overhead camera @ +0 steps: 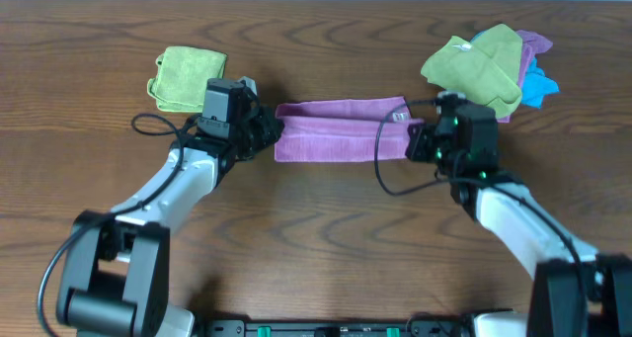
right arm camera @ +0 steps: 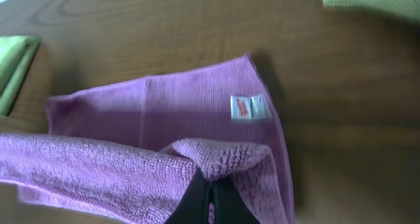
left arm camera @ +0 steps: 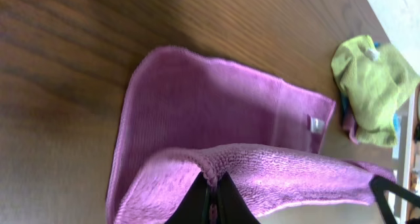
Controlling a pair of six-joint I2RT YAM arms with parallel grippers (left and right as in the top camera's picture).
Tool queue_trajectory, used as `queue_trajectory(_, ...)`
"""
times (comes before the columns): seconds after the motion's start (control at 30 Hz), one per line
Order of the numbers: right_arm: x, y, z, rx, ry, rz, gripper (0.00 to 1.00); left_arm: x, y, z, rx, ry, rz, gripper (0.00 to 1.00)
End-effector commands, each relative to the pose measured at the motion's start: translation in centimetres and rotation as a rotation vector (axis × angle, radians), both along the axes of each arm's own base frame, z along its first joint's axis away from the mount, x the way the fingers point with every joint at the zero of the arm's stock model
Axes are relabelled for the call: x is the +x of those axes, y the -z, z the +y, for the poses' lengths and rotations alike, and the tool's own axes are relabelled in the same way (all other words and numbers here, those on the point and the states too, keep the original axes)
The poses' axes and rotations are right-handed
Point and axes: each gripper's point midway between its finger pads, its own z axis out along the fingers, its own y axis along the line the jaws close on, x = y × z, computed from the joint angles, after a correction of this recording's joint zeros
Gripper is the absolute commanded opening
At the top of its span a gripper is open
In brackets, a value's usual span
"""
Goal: Fold the cloth
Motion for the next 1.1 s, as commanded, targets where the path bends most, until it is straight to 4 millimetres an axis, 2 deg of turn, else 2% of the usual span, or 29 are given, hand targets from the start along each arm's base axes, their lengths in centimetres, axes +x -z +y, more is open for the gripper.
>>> queue_trajectory(0.0,2.3,-0.1,-0.3,-0.042,-0.008,-0.021,0.01,0.9,1.5,0.8,0.005,-0.081,0.028,0.06)
queue_trajectory(0.23,4.6,1.0,-0.3,-0.072,-0.014,-0.007,0.01,2.7,2.2,1.6,0.034,-0.142,-0.020,0.06)
queue_trajectory(0.53,5.0,3.4,-0.8,-0.124,-0.013,0.023,0.01,4.2,4.7,1.4,0.048,-0.148,0.000,0.06)
queue_trajectory(0.8,5.7,4.9,-1.4,-0.170,-0.001,0.013,0.01,6.2,5.7,1.0,0.044,-0.151,-0.021,0.06)
queue_trajectory(1.07,6.2,6.3,-1.6,-0.184,0.001,0.010,0.01,6.5,6.4,1.2,0.058,-0.157,-0.015,0.06)
